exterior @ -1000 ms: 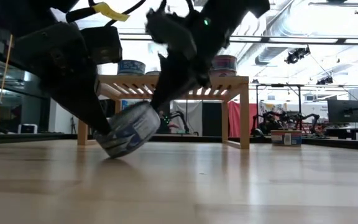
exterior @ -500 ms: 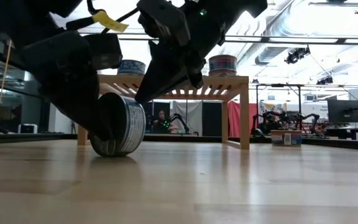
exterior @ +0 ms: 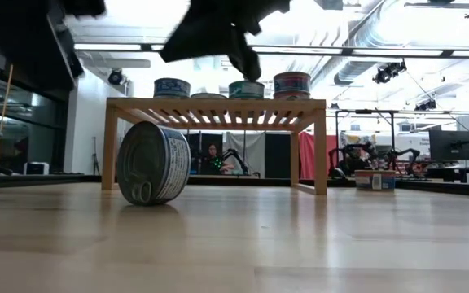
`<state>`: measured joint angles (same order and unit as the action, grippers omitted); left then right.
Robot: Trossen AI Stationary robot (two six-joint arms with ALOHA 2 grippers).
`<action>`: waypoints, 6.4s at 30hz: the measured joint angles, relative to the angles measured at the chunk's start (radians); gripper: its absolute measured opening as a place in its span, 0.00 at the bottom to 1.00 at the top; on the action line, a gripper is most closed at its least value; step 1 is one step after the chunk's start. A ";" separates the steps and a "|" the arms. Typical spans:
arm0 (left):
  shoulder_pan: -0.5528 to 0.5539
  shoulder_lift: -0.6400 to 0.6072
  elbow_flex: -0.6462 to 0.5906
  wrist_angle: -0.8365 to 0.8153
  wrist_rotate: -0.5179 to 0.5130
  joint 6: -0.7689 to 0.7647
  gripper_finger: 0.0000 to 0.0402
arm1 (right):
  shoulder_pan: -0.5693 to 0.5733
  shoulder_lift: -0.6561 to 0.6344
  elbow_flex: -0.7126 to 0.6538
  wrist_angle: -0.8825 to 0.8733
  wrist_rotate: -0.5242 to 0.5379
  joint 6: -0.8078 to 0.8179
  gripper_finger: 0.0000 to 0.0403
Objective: Stack canned seafood by type on shelf
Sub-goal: Stack the blue tuna can on top of the other blue tuna can on the shelf, then stack the blue-pink tuna can on top of the other blue-pink tuna can on the shelf
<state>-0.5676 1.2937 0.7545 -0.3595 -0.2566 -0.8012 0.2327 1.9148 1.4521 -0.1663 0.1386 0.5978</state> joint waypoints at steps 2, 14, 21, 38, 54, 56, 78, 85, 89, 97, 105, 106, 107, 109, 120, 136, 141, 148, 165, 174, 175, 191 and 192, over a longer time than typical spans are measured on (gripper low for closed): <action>-0.018 -0.084 0.000 -0.073 -0.061 -0.038 0.00 | -0.008 0.014 0.028 0.006 -0.020 0.013 0.07; -0.027 -0.312 0.000 -0.279 -0.270 -0.149 0.00 | -0.016 0.174 0.214 -0.208 0.025 -0.101 0.70; -0.027 -0.278 0.000 -0.279 -0.270 -0.184 0.00 | -0.016 0.181 0.201 -0.256 0.087 -0.050 0.80; -0.027 -0.199 0.000 -0.252 -0.270 -0.234 0.00 | -0.016 0.290 0.200 -0.248 0.000 0.031 0.80; -0.028 -0.295 0.035 -0.229 -0.248 -0.207 0.00 | -0.026 0.245 0.359 -0.310 0.000 -0.151 0.28; -0.028 -0.341 0.075 -0.222 -0.254 -0.163 0.00 | -0.043 0.219 0.405 -0.354 -0.002 -0.179 0.28; -0.050 -0.407 0.245 -0.216 -0.531 0.106 0.00 | -0.547 0.184 0.653 -0.200 -0.222 0.317 0.28; -0.050 -0.362 0.244 -0.216 -0.531 0.078 0.00 | -0.556 0.218 0.648 -0.150 -0.191 0.393 0.28; -0.050 -0.350 0.244 -0.215 -0.531 0.061 0.00 | -0.556 0.242 0.647 -0.157 -0.158 0.434 0.28; -0.050 -0.350 0.244 -0.213 -0.531 0.032 0.00 | -0.544 0.246 0.647 -0.148 -0.043 0.453 0.45; -0.050 -0.350 0.244 -0.214 -0.531 0.017 0.00 | -0.541 0.246 0.647 -0.168 -0.076 0.482 0.48; -0.050 -0.350 0.244 -0.214 -0.531 0.016 0.00 | -0.541 0.246 0.647 -0.172 -0.082 0.464 0.48; -0.050 -0.350 0.244 -0.214 -0.531 0.016 0.00 | -0.541 0.246 0.647 -0.172 -0.082 0.434 0.48; -0.050 -0.350 0.244 -0.214 -0.531 0.016 0.00 | -0.541 0.246 0.647 -0.173 -0.087 0.381 0.48; -0.050 -0.350 0.244 -0.214 -0.531 0.010 0.00 | -0.539 0.246 0.647 -0.172 -0.054 0.310 0.49; -0.051 -0.350 0.244 -0.217 -0.528 0.012 0.00 | -0.519 0.246 0.655 -0.202 -0.012 0.344 0.87; -0.050 -0.350 0.244 -0.221 -0.528 0.013 0.00 | -0.518 0.246 0.655 -0.202 -0.025 0.342 0.88; -0.050 -0.350 0.244 -0.221 -0.528 0.013 0.00 | -0.517 0.246 0.655 -0.195 -0.026 0.313 0.88; -0.050 -0.350 0.244 -0.221 -0.528 0.019 0.00 | -0.501 0.246 0.656 -0.201 0.002 0.341 0.88; -0.050 -0.351 0.244 -0.230 -0.528 0.020 0.00 | -0.483 0.246 0.758 -0.360 0.072 0.321 0.88; -0.050 -0.351 0.244 -0.230 -0.528 0.020 0.00 | -0.484 0.244 0.764 -0.373 0.071 0.325 0.88; -0.050 -0.350 0.244 -0.228 -0.528 0.001 0.00 | -0.467 0.132 0.774 -0.587 -0.022 0.052 0.88; -0.050 -0.350 0.244 -0.228 -0.528 0.001 0.00 | -0.452 0.120 0.774 -0.651 -0.023 0.021 0.88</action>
<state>-0.6174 0.9432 0.9985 -0.5873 -0.7849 -0.8002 -0.2191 2.0345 2.2261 -0.8169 0.1154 0.6185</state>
